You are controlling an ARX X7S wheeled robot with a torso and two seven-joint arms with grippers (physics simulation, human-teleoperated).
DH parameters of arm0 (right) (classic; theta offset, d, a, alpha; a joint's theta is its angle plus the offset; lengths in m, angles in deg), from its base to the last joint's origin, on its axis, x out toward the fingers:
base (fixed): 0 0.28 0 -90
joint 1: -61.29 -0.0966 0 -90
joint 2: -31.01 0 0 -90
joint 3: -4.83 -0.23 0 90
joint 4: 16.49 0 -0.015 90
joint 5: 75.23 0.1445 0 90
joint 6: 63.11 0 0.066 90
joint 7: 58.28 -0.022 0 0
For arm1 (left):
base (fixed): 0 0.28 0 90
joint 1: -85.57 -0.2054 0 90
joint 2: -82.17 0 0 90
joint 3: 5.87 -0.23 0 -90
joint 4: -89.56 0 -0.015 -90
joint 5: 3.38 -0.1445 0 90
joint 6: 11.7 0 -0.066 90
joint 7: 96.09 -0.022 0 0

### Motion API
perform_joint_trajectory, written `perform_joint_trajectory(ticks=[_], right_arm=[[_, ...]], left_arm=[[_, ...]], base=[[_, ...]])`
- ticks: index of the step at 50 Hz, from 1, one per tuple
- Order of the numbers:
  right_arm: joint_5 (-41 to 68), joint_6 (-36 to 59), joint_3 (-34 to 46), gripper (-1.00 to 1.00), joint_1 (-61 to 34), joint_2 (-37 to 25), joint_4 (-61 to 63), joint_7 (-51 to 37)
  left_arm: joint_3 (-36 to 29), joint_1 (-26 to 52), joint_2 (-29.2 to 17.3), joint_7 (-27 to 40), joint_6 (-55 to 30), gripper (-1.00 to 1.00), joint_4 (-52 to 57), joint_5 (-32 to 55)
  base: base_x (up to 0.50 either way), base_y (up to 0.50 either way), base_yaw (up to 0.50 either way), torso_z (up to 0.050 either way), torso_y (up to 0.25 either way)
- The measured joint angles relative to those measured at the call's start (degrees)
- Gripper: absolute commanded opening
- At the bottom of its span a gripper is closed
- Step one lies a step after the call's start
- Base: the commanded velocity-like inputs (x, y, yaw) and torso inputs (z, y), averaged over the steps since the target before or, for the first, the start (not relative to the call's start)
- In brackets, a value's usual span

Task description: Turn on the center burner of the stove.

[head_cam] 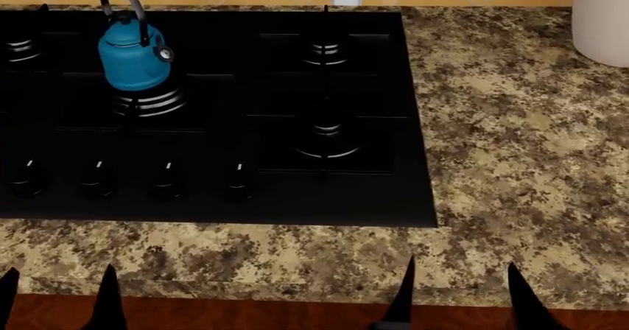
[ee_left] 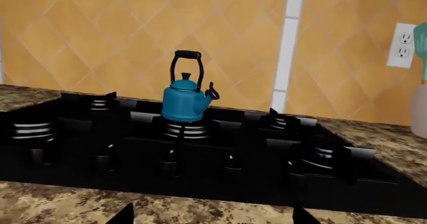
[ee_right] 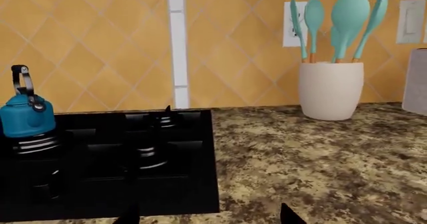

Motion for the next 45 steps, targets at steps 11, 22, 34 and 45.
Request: perform_joint_trajectory(ticks=[11,22,34,45], right_arm=[[-0.5,2.1,0.1,1.0,0.4,-2.0,4.2,-1.1],[-0.6,2.5,0.0,1.0,0.9,-3.0,5.5,-1.6],[-0.6,1.9,0.0,1.0,1.3,-3.5,5.8,-1.9],[-0.9,0.1,0.5,1.0,1.6,-3.9,6.3,-1.7]], left_arm=[[1.0,0.5,-2.1,2.7,-5.1,1.0,7.2,1.3],[1.9,0.9,-3.5,4.6,-8.4,1.0,11.1,2.4],[2.4,0.9,-4.0,5.4,-9.6,1.0,12.3,3.8],[2.7,0.8,-4.2,5.4,-9.4,1.0,12.9,5.5]], base=[[0.0,0.0,0.0,0.0,0.0],[0.0,0.0,0.0,0.0,0.0],[0.0,0.0,0.0,0.0,0.0],[0.01,0.47,0.0,0.0,0.0]])
